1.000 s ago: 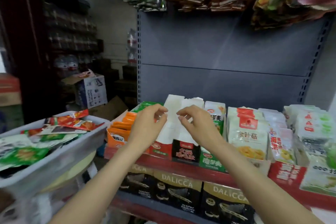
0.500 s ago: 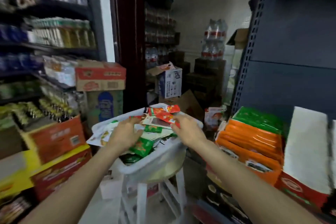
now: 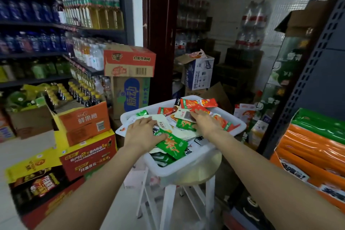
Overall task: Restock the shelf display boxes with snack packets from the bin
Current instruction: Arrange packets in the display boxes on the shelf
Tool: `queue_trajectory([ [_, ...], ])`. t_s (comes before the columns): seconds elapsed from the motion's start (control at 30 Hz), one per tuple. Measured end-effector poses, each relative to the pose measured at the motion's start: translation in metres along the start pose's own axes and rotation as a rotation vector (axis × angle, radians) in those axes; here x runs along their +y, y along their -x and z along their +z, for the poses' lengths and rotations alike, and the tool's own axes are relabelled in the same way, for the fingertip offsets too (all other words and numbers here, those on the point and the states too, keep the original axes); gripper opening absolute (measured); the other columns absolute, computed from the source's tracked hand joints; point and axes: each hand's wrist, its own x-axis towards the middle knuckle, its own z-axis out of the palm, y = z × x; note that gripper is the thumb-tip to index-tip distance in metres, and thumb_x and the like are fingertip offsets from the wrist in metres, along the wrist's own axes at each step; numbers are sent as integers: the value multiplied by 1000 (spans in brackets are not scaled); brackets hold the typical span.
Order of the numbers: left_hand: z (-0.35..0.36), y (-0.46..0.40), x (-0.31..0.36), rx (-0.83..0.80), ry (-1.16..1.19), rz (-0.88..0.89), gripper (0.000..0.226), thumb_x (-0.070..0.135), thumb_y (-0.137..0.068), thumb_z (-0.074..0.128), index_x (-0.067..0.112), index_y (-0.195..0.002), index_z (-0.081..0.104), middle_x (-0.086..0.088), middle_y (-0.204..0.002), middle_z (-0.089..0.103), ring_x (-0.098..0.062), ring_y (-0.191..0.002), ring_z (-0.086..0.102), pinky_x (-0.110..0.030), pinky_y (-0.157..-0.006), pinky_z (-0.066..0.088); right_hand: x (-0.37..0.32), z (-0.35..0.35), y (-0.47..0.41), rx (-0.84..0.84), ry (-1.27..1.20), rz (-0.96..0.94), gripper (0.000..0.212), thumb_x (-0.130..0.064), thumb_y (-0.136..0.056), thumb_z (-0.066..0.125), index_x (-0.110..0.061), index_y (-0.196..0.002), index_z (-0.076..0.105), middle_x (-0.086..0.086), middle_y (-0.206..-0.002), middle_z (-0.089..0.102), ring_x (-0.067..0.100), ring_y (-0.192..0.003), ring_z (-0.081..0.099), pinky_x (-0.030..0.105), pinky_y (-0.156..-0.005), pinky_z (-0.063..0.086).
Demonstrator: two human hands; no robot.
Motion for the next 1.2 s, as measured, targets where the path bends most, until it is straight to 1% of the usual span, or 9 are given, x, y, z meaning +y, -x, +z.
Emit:
queue_trajectory([
  [0.1, -1, -2, 2, -25, 2, -30, 82, 69, -80, 50, 23, -145, 30, -1, -156, 20, -22, -142, 20, -39, -113, 19, -4, -2, -3, 0, 154, -38, 32, -5, -93, 43, -11, -123, 52, 14, -119, 59, 30, -108, 57, 38, -81, 46],
  [0.3, -17, -26, -3, -243, 64, -124, 110, 69, -71, 62, 12, -150, 10, -12, -157, 9, -33, -143, 9, -43, -115, 17, -10, -5, -3, 90, 437, -237, 33, 2, -90, 45, -4, -122, 51, 13, -114, 62, 32, -103, 60, 38, -79, 48],
  [0.43, -19, -33, -5, -59, 134, -223, 74, 56, -79, 64, 6, -128, 44, -17, -134, 40, -34, -123, 40, -42, -98, 39, -10, -2, -4, 134, 468, -269, 33, 0, -88, 49, -7, -120, 51, 9, -110, 64, 29, -98, 63, 35, -70, 46],
  [0.53, -18, -35, -8, 52, 129, -272, 53, 41, -87, 63, 5, -124, 51, -17, -128, 47, -35, -120, 41, -41, -96, 40, -11, -4, -2, 184, 427, -245, 33, -3, -90, 48, -6, -122, 48, 10, -109, 66, 29, -97, 64, 34, -69, 46],
  [0.73, -24, -43, -8, 140, 629, -347, 25, 14, -84, 70, 3, -106, 67, -18, -107, 66, -33, -103, 59, -35, -84, 49, -23, -22, 20, 337, -55, -162, 15, -15, -96, 40, -7, -109, 44, 16, -89, 65, 37, -78, 62, 39, -59, 41],
  [0.83, -33, -43, 5, 199, 866, -363, 5, 12, -86, 66, 11, -90, 64, -19, -101, 66, -31, -90, 61, -34, -75, 48, -23, -35, 30, 440, -243, -151, 12, -19, -98, 38, -8, -103, 42, 11, -74, 60, 33, -64, 56, 36, -53, 38],
  [0.93, -45, -39, 18, 287, 1019, -346, 4, 10, -87, 64, 12, -87, 60, -18, -96, 66, -26, -76, 57, -30, -66, 45, -19, -48, 40, 556, -598, -58, 7, -13, -98, 40, -7, -95, 42, 4, -66, 52, 22, -59, 49, 35, -53, 35],
  [1.1, -86, -21, 50, 579, 998, -252, 4, 14, -91, 59, 13, -87, 59, -3, -80, 61, -10, -61, 47, -30, -58, 43, -1, -67, 58, 655, -1042, 229, 4, -4, -93, 47, -6, -91, 44, 7, -79, 59, 15, -67, 50, 34, -58, 39],
  [1.2, -109, -3, 73, 715, 986, -161, 8, 16, -94, 54, 12, -87, 55, -1, -77, 54, -20, -83, 45, -25, -63, 32, 10, -77, 72, 642, -1195, 306, 16, 0, -90, 54, -9, -94, 42, 7, -104, 66, 12, -86, 58, 33, -69, 54],
])
